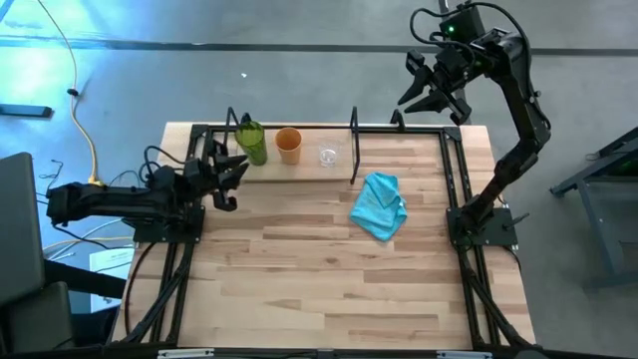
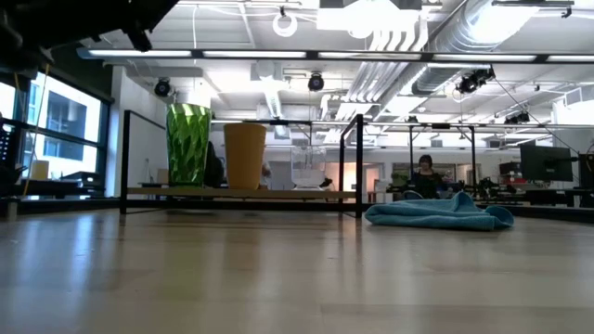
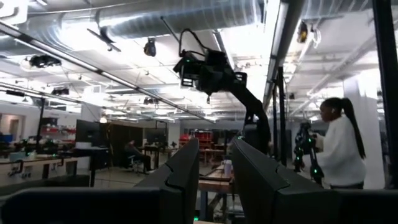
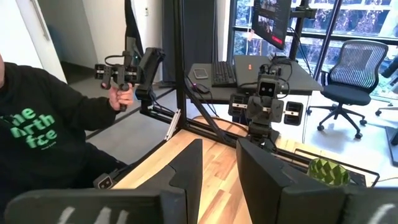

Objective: Stack small to large cups/mugs on shelf
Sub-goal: Return to Home Position

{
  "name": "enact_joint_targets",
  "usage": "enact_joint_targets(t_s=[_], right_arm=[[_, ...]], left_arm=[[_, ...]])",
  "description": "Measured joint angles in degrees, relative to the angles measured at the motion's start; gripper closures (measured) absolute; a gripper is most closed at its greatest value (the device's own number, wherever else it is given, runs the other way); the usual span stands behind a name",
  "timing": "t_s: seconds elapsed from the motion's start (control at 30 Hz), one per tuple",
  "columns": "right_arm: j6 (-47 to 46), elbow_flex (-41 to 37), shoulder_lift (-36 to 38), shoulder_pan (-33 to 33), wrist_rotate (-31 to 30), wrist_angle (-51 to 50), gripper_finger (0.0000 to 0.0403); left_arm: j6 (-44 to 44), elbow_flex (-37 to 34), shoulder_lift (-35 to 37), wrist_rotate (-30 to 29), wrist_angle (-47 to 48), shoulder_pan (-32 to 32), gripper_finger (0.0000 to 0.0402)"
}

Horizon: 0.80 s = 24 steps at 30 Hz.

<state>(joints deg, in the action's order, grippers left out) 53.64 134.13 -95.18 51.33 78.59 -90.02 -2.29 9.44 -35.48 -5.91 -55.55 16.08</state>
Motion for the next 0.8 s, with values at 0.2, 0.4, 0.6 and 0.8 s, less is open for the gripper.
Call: enact_joint_targets(t_s=[0.2,0.4,0.6,0.8], right_arm=[[0.40,0.00,0.01,0.04,-0.72,0.00,0.0311],[0.66,0.00,0.02,0.06,-2.05,0.00,0.0311],[0.53,0.00,0.02,0.07,-2.05,0.01,0.0311],[-1.10,0.00,0.02,0.05,-2.08,0.00,0.0311]], left_arm=[[1.48,-1.89,-0.14,-1.75,-1.23,-1.38,0.0337],[-3.68,-1.95,-2.24,-6.15,-1.26,-8.90,0.0374],[-8.62,-1.95,-3.41,-6.01,0.10,-13.78,0.0397],[-10.61,-2.27,-2.18,-2.59,5.35,-14.23,0.0400]])
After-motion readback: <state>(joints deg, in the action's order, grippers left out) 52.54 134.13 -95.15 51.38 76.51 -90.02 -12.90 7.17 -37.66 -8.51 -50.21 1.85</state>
